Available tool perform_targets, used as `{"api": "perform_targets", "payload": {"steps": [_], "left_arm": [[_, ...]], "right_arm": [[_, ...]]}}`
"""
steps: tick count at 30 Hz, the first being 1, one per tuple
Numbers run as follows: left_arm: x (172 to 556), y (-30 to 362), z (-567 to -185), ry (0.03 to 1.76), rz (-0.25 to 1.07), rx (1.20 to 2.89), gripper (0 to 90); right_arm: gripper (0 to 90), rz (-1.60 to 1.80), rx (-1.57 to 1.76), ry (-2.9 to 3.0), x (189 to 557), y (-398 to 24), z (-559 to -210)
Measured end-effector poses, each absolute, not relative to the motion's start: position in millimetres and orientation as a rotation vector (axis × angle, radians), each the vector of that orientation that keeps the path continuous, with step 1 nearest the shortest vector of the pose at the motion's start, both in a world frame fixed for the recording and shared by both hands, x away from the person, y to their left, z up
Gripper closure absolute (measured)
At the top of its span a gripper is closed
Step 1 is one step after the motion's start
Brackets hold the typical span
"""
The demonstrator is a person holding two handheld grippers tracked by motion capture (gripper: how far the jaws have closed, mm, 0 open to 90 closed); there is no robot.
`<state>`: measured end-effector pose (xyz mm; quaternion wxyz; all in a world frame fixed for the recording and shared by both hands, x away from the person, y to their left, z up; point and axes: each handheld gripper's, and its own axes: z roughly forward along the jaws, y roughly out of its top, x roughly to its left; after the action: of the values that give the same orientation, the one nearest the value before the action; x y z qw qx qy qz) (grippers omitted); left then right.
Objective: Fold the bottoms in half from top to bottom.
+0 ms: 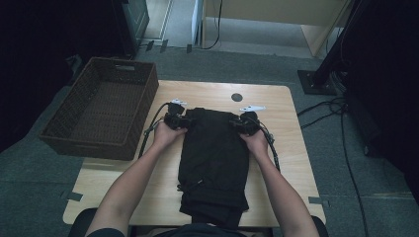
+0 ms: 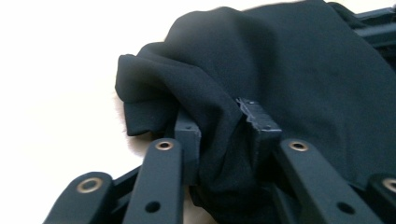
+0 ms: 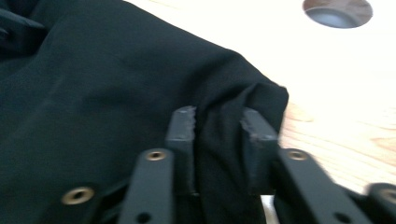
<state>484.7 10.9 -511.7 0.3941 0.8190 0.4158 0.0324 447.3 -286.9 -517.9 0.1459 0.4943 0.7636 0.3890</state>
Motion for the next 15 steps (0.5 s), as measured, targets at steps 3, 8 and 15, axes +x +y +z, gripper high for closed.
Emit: {"api": "perform_targets", "payload": {"steps": [3, 8, 15], "left_arm": [[482.7, 7.3, -510.0, 1.035, 0.099, 2.107, 76.5], [485.2, 17.7, -507.3, 1.058, 0.107, 2.096, 80.7], [486.5, 21.8, -495.4, 1.05, 0.122, 2.059, 81.8]], "right_arm": [[79.2, 1.134, 1.448, 2.213, 448.4, -288.0, -517.1], [82.9, 1.157, 1.516, 2.209, 450.5, -294.3, -513.8], [83.4, 1.223, 1.545, 2.198, 454.7, -298.9, -502.3]]}}
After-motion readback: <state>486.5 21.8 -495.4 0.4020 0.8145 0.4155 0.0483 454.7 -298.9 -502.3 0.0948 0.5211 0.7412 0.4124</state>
